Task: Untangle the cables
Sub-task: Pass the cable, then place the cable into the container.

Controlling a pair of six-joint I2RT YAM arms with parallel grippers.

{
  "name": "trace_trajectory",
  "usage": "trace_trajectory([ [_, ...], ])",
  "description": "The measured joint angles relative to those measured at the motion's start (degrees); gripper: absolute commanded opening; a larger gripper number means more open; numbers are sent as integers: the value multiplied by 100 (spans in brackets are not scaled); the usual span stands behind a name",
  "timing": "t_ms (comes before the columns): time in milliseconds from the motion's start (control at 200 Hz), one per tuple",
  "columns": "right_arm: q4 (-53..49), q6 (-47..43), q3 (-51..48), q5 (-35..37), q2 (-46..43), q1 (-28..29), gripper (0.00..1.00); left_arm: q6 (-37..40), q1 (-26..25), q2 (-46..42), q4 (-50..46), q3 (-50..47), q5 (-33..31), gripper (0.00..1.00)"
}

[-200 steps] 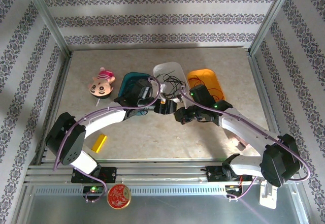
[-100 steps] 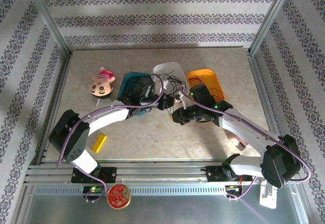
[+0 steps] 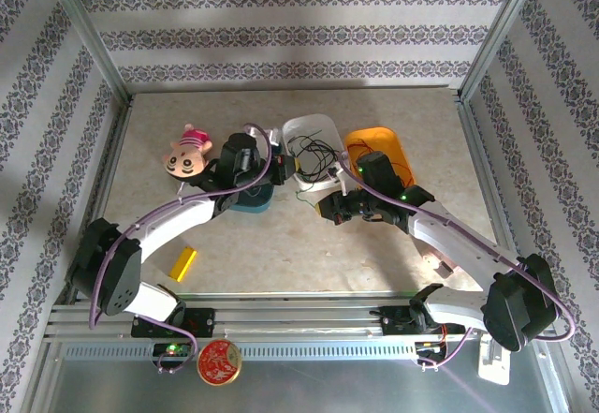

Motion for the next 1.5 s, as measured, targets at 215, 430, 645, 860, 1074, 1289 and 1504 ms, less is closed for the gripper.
trace_trajectory([
  [215,4,188,-11,269,-46,-11,54,-39,72,-219,149,-278,-566,3],
  [430,203,560,-348,1003,-616,-549,56,31,568,-599,-109,-376,-1567,20],
  [645,208,627,-533,1296,-800,-802,56,599,953,-363,-1165,382,-2761,24],
  [860,199,713,-671,1320,-800,-802,55,994,1058,726,-2022,1410,-3399,29],
  [1074,160,713,-693,1408,-925,-828,56,992,1058,1043,-2371,1440,-3252,60],
  [1289,162,835,-835,1864,-1132,-1233,59,848,1058,15,-2074,457,-3331,99],
  [1504,302,809,-1134,3289,-1587,-1502,74,935,1058,-1558,-1836,-601,-4345,99],
])
